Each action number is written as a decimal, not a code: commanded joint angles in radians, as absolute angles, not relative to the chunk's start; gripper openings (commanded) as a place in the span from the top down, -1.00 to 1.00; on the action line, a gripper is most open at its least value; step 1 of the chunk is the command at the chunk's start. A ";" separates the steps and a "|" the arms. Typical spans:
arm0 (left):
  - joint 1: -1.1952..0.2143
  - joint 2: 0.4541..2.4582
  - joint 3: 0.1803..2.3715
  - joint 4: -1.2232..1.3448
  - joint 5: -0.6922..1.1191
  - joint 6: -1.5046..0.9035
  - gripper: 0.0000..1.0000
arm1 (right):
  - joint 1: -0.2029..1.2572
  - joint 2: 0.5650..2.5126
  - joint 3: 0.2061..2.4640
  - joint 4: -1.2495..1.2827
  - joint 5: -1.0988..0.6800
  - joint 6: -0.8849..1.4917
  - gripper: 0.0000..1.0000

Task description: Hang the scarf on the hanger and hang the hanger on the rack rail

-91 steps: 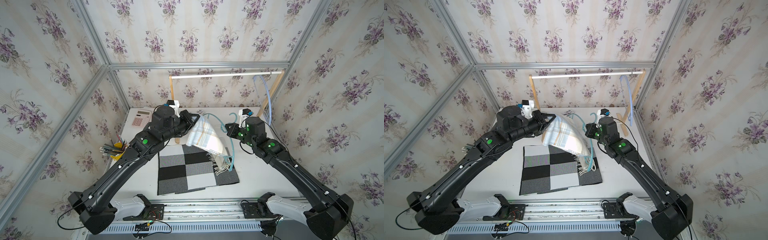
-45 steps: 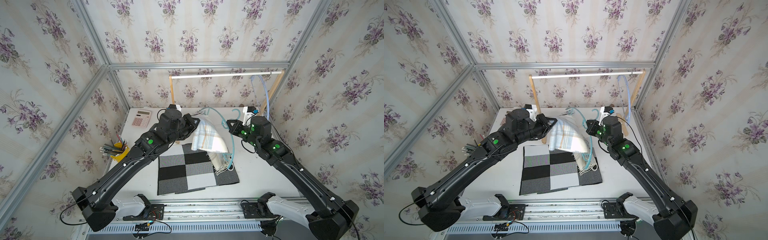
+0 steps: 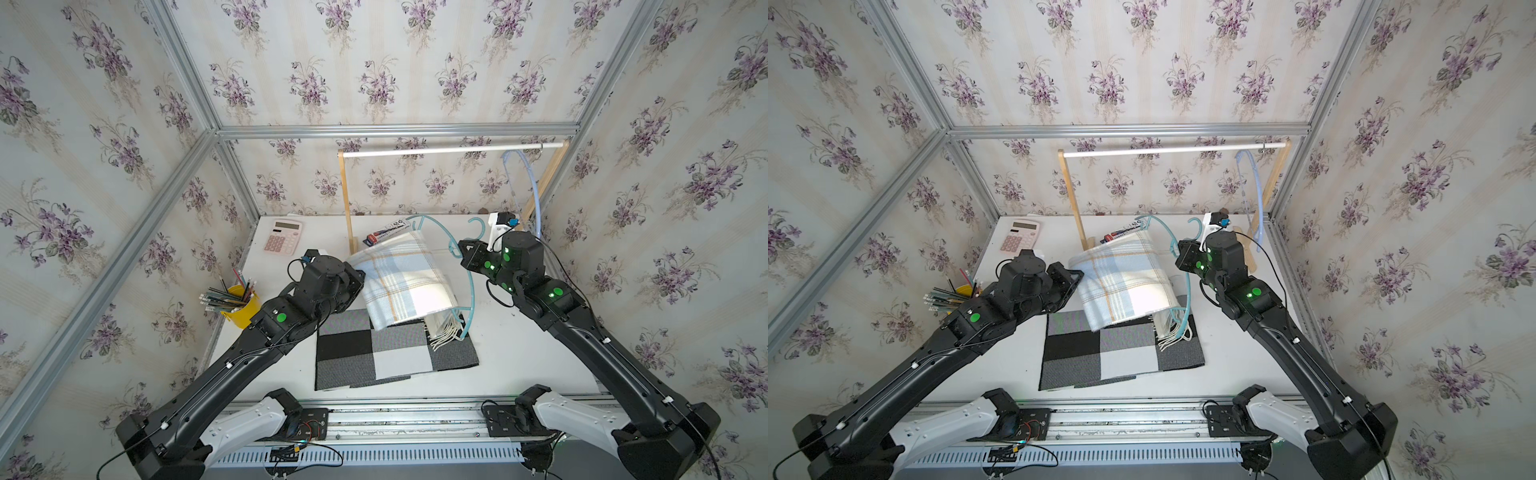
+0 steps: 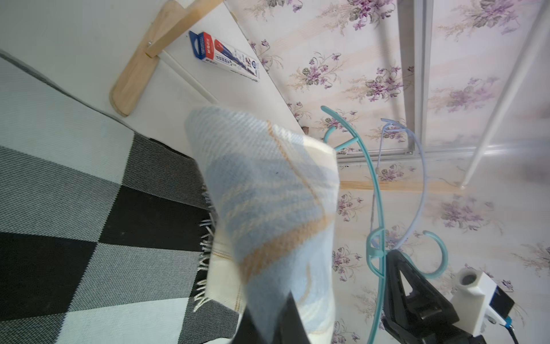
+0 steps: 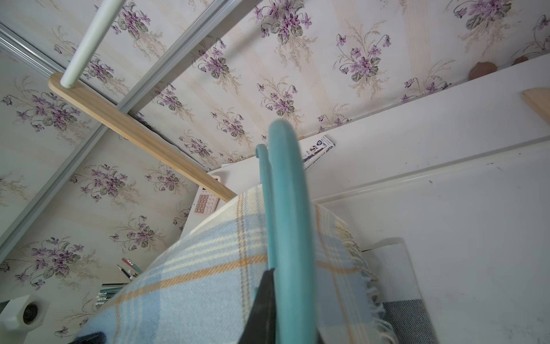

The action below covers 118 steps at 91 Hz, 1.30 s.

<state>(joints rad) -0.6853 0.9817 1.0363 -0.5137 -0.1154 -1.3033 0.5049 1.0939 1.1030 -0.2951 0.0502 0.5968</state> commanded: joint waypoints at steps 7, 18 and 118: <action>-0.646 0.934 0.930 -0.487 -0.086 -1.321 1.00 | 0.502 1.090 1.117 -0.292 0.083 0.562 1.00; -0.644 0.965 0.897 -0.418 -0.014 -1.313 1.00 | 0.502 1.093 1.127 -0.285 0.044 0.569 1.00; -0.663 1.077 0.854 -0.254 0.139 -1.359 1.00 | 0.502 1.100 1.137 -0.181 0.001 0.610 1.00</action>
<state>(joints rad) -0.6651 1.0672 0.9241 -0.3183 0.1284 -1.3136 0.5011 1.0992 1.1080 -0.2512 -0.0086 0.6094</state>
